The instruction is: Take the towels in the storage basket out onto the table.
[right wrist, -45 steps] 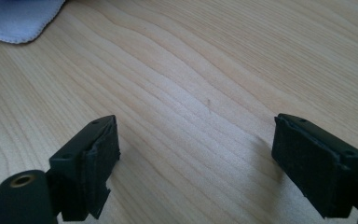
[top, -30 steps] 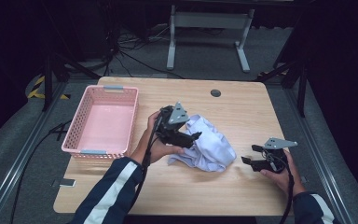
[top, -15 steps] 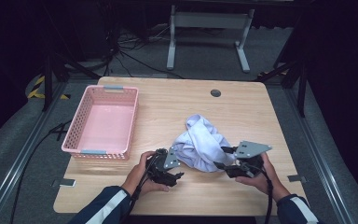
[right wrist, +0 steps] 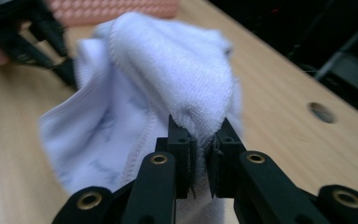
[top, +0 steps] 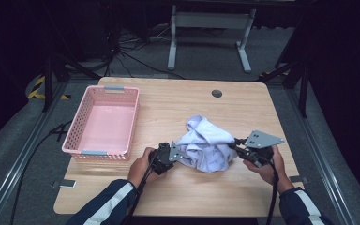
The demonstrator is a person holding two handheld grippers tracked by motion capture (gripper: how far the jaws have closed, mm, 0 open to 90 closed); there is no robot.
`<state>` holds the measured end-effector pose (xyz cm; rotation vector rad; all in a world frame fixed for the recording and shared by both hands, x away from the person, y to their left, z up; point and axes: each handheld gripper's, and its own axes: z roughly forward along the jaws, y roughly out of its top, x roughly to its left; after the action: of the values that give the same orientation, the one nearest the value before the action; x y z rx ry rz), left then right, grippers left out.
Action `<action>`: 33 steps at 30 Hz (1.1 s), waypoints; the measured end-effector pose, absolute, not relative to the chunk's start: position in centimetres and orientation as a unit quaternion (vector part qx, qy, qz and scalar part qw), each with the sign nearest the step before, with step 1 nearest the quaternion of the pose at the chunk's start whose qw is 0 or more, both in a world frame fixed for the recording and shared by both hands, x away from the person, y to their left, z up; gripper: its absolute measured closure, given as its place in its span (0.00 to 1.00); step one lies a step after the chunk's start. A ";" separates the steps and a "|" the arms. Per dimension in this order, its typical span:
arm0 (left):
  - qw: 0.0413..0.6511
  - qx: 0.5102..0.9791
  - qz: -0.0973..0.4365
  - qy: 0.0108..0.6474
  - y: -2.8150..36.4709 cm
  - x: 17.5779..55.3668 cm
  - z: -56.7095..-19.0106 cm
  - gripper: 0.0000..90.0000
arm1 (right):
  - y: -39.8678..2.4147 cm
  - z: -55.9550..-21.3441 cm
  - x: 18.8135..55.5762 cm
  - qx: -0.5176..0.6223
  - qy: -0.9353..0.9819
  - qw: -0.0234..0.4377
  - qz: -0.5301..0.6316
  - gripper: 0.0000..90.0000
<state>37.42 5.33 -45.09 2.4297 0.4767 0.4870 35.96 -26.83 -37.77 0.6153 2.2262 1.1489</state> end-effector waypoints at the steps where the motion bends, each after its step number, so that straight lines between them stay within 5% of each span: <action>1: 0.310 0.916 0.178 0.184 5.7 37.3 -44.9 0.99 | -27.6 -37.3 36.1 0.244 0.817 0.288 0.437 0.91; 14: 0.318 0.900 0.198 0.221 11.2 34.7 -43.1 0.99 | -34.6 -36.7 40.3 0.406 0.736 0.354 0.409 0.90; 19: 0.331 0.895 0.188 0.233 11.5 34.6 -43.2 0.98 | -37.1 -38.8 42.4 0.457 0.729 0.343 0.378 0.78; 23: 0.355 0.895 0.177 0.204 9.5 34.3 -43.2 0.76 | -37.8 -40.5 43.5 0.493 0.750 0.309 0.315 0.47; 28: 0.371 0.886 0.176 0.213 7.7 35.2 -43.1 0.52 | -38.3 -39.8 42.0 0.489 0.739 0.304 0.349 0.48; 33: 0.357 0.901 0.142 0.202 5.5 36.4 -44.2 0.48 | -36.2 -39.8 39.7 0.430 0.783 0.277 0.353 0.54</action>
<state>36.38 5.52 -44.19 2.3247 0.5220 0.3675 39.75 -36.22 -39.81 1.1547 2.1037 0.9489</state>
